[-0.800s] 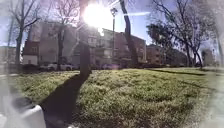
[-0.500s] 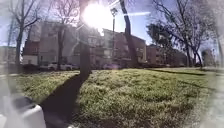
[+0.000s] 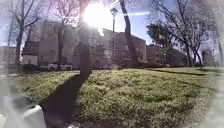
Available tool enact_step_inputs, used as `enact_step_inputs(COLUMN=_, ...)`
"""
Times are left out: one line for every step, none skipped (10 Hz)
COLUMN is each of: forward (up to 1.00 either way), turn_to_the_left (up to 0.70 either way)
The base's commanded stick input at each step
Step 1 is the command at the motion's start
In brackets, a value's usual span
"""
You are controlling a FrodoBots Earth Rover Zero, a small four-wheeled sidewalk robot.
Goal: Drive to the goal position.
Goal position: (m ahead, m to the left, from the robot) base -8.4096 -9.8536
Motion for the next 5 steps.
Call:
enact_step_inputs(forward=-0.70, turn_to_the_left=0.00)
enact_step_inputs(forward=-0.70, turn_to_the_left=0.00)
enact_step_inputs(forward=-0.70, turn_to_the_left=0.00)
enact_step_inputs(forward=-0.70, turn_to_the_left=0.00)
enact_step_inputs(forward=-0.70, turn_to_the_left=0.00)
